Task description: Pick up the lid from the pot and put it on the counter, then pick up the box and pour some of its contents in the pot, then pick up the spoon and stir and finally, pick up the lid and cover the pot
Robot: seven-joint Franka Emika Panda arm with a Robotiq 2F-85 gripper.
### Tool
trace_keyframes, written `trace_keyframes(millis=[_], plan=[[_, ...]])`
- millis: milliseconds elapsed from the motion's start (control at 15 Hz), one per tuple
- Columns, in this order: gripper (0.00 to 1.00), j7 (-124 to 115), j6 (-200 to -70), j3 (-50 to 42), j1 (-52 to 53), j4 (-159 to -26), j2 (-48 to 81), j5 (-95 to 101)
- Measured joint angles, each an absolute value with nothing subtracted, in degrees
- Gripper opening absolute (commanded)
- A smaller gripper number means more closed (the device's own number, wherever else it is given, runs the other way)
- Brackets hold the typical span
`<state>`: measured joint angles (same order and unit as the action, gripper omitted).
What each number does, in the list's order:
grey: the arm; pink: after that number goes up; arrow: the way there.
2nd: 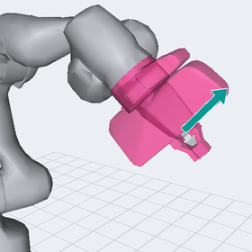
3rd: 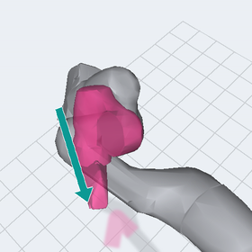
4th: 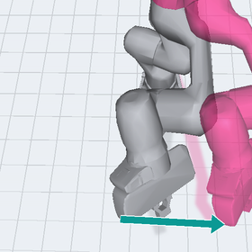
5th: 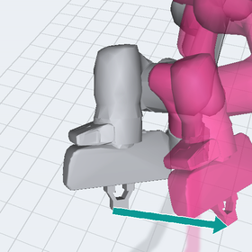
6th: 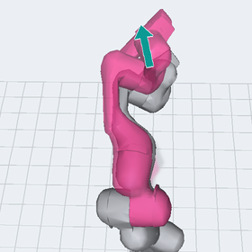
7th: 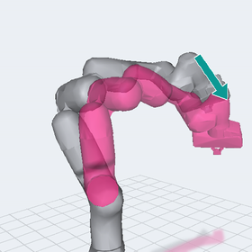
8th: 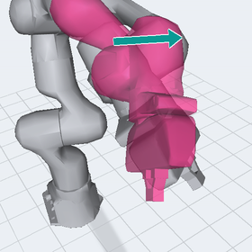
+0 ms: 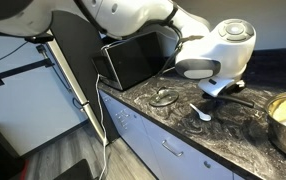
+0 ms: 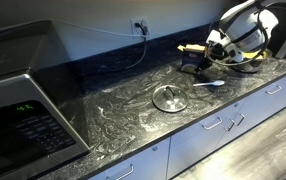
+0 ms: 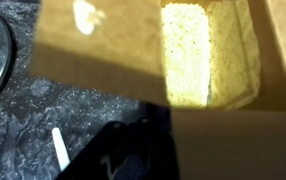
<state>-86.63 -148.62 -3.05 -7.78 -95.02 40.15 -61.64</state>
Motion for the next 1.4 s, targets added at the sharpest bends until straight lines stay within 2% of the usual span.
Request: trace_keyframes(millis=[67, 200, 400, 1067, 1400], plan=[[0.16, -86.6, -148.7, -3.1, -7.8, -94.9, 40.2, -61.6], [0.15, -86.6, -148.7, -3.1, -7.8, -94.8, 40.2, -61.6], [0.08, -86.6, -149.2, -3.1, -7.8, -94.6, 40.2, -61.6], [0.08, -85.0, -149.2, -4.5, -7.7, -94.6, 37.7, -58.3], [0.08, -85.1, -140.9, -8.5, -8.6, -96.7, 32.5, -51.0]])
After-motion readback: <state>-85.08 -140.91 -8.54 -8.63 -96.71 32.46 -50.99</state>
